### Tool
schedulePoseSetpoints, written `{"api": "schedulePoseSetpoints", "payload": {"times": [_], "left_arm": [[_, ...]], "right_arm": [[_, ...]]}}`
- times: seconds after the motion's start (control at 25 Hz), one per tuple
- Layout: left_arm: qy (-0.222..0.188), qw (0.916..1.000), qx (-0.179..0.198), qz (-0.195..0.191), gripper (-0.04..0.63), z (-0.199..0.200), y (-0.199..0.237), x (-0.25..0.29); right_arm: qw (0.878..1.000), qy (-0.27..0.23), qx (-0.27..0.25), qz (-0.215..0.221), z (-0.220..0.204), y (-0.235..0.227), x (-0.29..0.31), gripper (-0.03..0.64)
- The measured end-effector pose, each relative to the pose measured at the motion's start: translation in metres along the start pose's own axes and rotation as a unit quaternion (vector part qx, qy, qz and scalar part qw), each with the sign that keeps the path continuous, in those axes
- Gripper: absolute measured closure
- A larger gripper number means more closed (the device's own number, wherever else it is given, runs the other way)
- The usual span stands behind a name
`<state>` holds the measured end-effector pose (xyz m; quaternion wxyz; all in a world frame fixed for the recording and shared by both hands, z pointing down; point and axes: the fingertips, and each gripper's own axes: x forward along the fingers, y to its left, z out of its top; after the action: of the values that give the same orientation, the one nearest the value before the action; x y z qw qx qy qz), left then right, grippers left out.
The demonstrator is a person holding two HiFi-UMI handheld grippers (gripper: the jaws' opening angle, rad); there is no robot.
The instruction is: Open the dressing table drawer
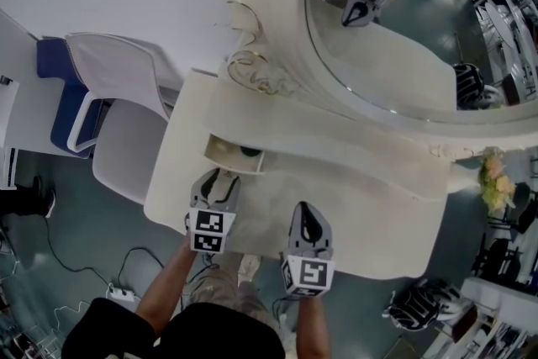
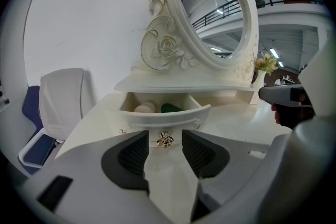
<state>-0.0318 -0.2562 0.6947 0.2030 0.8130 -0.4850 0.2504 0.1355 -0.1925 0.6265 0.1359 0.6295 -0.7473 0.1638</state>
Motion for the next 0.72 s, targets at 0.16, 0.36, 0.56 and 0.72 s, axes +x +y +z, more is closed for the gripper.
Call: {"api": "schedulePoseSetpoints", "payload": {"times": [0.16,0.36,0.56,0.72], "left_arm": [[0.000,0.9999,0.007,-0.007,0.387,-0.002,0.000,-0.002],[-0.008,0.9999,0.010,-0.005,0.385,0.004,0.000,-0.007],[-0.028,0.9995,0.012,-0.001,0.385,0.022,-0.003,-0.021],[-0.053,0.9983,0.025,-0.005,0.387,0.046,-0.010,-0.036]], "right_arm": [[1.000,-0.002,0.001,-0.001,0.001,0.002,-0.001,0.618],[1.000,-0.005,-0.003,-0.006,0.007,0.002,-0.005,0.618],[1.000,-0.015,-0.008,-0.010,0.017,0.001,-0.016,0.618],[0.999,-0.030,-0.013,-0.016,0.031,-0.002,-0.028,0.618]]}}
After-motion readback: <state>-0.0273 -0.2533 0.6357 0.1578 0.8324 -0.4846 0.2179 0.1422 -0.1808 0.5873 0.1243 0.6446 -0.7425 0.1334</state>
